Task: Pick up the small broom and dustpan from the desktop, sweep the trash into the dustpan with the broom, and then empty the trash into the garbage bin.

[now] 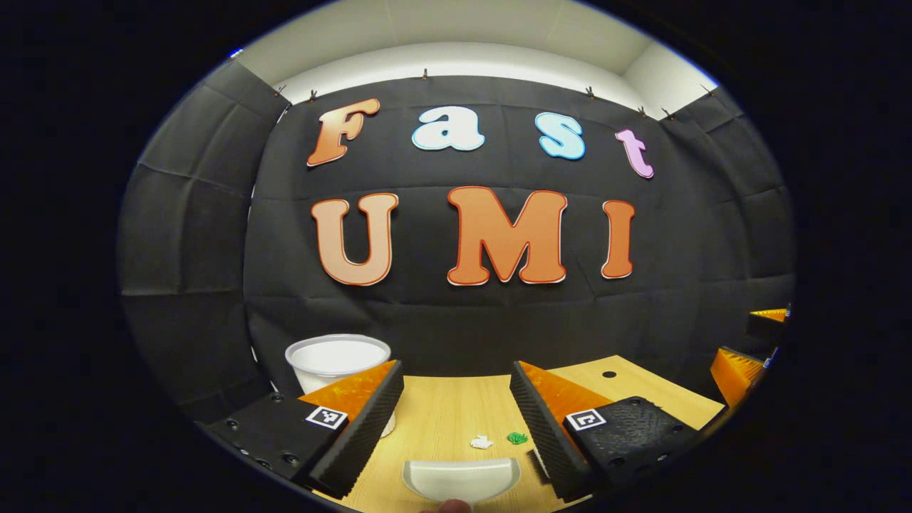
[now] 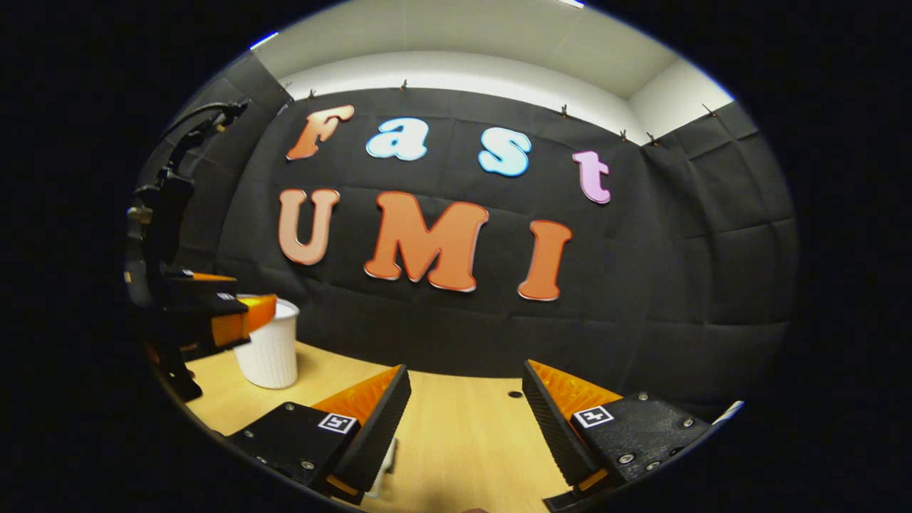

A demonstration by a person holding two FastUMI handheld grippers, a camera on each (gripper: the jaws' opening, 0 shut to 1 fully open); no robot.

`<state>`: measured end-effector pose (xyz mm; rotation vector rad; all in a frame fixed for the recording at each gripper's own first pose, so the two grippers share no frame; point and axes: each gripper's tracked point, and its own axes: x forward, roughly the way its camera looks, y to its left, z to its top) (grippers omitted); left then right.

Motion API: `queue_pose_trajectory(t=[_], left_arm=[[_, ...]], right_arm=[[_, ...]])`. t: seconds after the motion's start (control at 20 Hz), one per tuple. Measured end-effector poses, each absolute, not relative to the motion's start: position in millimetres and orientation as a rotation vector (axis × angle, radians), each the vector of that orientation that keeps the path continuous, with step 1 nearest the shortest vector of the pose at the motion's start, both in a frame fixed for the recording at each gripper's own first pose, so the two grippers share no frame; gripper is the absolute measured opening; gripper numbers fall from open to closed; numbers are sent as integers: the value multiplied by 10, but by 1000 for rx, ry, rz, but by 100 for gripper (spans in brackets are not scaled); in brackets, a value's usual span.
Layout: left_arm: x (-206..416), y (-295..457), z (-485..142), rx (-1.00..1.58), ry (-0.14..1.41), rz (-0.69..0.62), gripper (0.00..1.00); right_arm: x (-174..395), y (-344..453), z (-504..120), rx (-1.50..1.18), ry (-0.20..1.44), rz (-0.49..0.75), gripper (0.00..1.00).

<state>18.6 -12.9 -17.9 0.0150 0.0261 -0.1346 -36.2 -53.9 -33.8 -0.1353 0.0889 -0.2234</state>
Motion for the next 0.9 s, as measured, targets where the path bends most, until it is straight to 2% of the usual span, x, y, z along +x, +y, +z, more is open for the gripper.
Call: queue_pose_trajectory(t=[0.1, 0.3, 0.55, 0.7, 0.9], left_arm=[[171, -259, -172, 15, 24, -160, 95], [175, -449, -159, 17, 26, -187, 96], [143, -644, -182, 12, 43, -227, 95], [94, -644, -92, -16, 21, -227, 95], [70, -310, -29, -5, -5, -165, 95]], right_arm=[[-483, -597, -207, -159, 65, -240, 94], [-693, -499, -112, -194, 49, -188, 94], [-860, -673, -23, -187, 40, -253, 94], [-784, -471, 61, -184, 11, -198, 94], [-546, -181, 21, -120, 11, -116, 94]])
